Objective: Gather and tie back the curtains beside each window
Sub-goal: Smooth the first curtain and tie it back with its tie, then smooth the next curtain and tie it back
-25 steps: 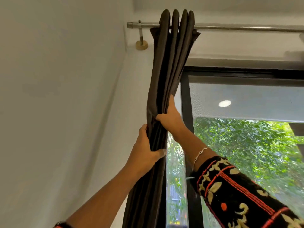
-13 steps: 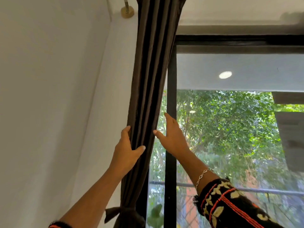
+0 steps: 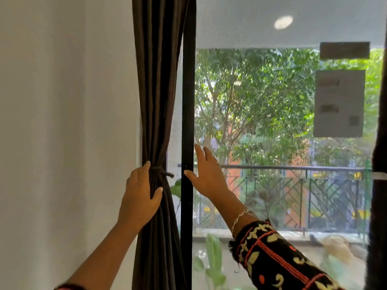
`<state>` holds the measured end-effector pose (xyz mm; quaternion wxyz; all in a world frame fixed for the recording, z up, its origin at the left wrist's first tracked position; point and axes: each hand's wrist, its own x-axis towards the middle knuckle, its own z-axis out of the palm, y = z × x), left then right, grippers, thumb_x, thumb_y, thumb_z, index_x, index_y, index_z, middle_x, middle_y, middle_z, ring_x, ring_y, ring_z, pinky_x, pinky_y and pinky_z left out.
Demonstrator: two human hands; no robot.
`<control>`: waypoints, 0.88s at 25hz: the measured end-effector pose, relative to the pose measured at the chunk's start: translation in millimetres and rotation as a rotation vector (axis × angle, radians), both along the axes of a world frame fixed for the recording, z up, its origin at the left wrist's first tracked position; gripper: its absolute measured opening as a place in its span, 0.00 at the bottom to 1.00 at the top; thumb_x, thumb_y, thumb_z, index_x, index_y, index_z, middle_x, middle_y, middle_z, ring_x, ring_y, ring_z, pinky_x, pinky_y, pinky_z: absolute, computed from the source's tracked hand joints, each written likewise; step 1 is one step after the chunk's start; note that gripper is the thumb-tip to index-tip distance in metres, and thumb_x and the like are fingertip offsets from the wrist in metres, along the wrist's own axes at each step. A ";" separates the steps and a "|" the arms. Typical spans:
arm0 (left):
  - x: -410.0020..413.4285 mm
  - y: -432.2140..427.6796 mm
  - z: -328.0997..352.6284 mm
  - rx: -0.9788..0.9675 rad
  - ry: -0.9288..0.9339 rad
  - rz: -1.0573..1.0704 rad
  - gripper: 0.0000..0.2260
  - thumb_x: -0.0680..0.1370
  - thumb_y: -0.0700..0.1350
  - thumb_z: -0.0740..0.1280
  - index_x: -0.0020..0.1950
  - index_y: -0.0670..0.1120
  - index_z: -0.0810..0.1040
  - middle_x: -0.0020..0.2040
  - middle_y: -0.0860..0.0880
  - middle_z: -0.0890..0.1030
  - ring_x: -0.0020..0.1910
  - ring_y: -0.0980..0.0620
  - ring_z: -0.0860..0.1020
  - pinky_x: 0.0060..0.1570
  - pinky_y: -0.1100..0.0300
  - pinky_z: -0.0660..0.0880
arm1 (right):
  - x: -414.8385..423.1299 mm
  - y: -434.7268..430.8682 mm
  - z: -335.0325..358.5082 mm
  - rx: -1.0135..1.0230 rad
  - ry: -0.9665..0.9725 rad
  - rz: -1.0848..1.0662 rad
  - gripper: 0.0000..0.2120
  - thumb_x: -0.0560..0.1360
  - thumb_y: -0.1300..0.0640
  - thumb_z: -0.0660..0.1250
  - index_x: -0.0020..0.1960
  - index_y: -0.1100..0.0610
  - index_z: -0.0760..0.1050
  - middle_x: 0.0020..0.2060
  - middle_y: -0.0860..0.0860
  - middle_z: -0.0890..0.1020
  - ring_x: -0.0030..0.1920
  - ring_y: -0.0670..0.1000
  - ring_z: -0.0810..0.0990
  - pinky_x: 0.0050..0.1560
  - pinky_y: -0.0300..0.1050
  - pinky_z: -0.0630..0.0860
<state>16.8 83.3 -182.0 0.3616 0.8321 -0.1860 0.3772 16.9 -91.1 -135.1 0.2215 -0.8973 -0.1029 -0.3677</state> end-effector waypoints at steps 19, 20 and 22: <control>-66.1 -107.0 -209.8 0.745 0.205 0.030 0.31 0.80 0.55 0.51 0.76 0.44 0.38 0.76 0.41 0.40 0.75 0.43 0.38 0.73 0.48 0.38 | -101.0 -115.7 -246.6 -0.181 0.344 -0.307 0.35 0.77 0.49 0.60 0.76 0.54 0.45 0.75 0.59 0.47 0.75 0.59 0.48 0.73 0.51 0.53; -70.1 -121.5 -214.0 0.752 0.215 -0.006 0.31 0.80 0.55 0.51 0.76 0.44 0.39 0.76 0.41 0.39 0.75 0.43 0.38 0.72 0.48 0.37 | -109.7 -128.1 -255.6 -0.222 0.350 -0.340 0.34 0.77 0.49 0.60 0.76 0.55 0.45 0.75 0.60 0.47 0.75 0.59 0.47 0.73 0.51 0.50; -78.8 -151.8 -220.6 0.758 0.216 -0.090 0.31 0.80 0.54 0.52 0.75 0.44 0.38 0.76 0.42 0.38 0.75 0.44 0.37 0.72 0.50 0.35 | -127.9 -152.4 -270.7 -0.286 0.362 -0.402 0.34 0.78 0.50 0.59 0.76 0.55 0.45 0.75 0.60 0.47 0.75 0.59 0.46 0.74 0.51 0.45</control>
